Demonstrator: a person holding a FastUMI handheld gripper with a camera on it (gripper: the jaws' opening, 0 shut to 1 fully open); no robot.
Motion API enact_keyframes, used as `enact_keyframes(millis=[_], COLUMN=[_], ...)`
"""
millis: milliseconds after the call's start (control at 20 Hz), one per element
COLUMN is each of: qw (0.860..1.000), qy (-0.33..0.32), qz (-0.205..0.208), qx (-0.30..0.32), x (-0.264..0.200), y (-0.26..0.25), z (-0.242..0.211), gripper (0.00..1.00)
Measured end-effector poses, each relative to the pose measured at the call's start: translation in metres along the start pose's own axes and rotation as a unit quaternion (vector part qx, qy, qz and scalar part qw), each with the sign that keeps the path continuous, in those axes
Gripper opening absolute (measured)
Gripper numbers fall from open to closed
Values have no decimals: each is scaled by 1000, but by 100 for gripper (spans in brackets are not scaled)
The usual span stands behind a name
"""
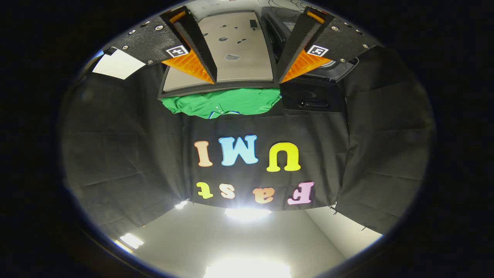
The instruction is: Put the clothes into the washing machine and then close the washing machine lid.
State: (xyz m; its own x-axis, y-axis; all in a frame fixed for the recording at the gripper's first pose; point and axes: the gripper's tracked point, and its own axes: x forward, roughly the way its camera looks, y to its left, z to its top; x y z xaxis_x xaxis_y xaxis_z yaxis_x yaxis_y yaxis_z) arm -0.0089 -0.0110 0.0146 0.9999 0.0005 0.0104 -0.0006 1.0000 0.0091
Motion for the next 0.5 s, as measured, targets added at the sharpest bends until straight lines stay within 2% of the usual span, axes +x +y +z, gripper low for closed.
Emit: enact_keyframes(millis=[250, 500], qw=[1000, 1000], qy=[-2, -3], qz=[9, 20], qx=[3, -3], x=[8, 36], y=[-4, -16], z=[19, 40], gripper=[95, 95])
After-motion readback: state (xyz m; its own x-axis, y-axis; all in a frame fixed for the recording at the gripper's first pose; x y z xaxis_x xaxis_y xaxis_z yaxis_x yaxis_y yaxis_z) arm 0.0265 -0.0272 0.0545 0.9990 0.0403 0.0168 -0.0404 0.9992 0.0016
